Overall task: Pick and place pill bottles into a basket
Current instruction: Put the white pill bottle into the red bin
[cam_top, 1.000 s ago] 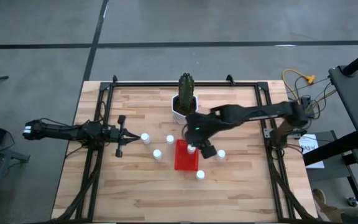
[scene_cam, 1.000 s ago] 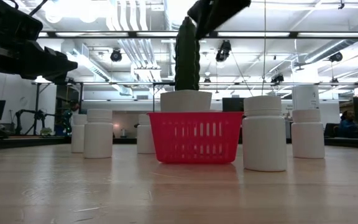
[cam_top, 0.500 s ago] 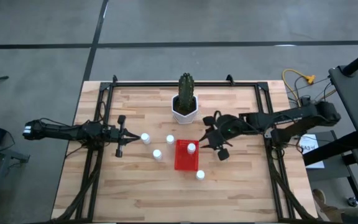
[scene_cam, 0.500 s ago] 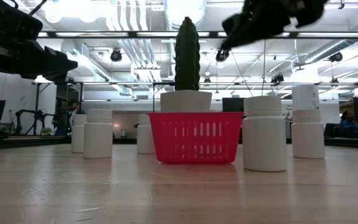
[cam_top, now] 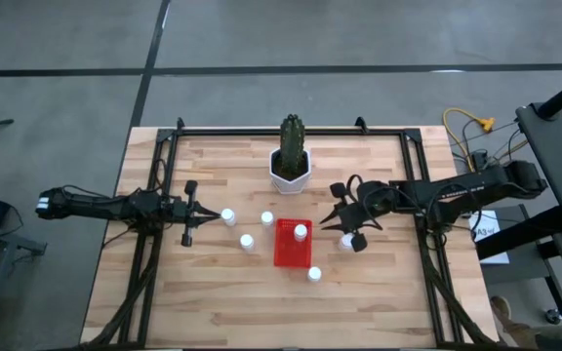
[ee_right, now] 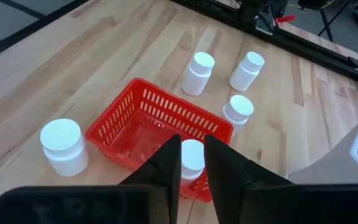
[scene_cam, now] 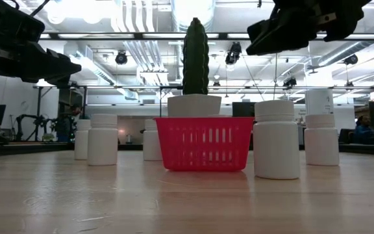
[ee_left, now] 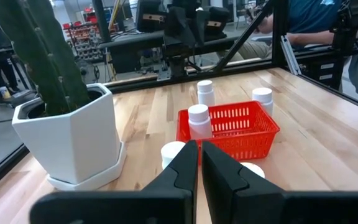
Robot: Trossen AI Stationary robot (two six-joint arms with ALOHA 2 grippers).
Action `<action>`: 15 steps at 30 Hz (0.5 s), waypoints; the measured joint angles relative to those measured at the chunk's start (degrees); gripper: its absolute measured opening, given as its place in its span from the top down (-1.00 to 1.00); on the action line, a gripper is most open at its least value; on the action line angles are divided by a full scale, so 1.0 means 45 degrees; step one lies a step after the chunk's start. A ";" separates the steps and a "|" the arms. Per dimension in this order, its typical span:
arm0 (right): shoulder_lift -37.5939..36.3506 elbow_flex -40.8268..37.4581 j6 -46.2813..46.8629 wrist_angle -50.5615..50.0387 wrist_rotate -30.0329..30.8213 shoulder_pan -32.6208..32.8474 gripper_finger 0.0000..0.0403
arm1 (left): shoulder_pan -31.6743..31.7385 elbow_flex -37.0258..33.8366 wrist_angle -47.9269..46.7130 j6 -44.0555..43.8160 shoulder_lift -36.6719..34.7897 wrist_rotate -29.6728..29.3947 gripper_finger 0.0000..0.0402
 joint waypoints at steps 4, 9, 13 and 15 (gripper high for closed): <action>0.0080 0.0000 -0.0063 0.0005 0.0000 0.0003 0.74 | -0.0003 0.0000 0.0010 0.0005 -0.0019 0.0000 0.98; 0.0101 -0.0005 -0.0415 -0.0005 0.0000 0.0000 0.74 | -0.0005 0.0000 0.0010 0.0000 0.0000 0.0000 0.98; 0.0101 0.0000 -0.0669 -0.0004 0.0001 0.0000 0.74 | -0.0001 -0.0003 0.0010 0.0001 -0.0004 0.0000 0.98; 0.0101 0.0000 -0.0713 -0.0002 0.0005 0.0000 0.74 | -0.0004 -0.0001 0.0010 0.0000 -0.0004 0.0000 0.98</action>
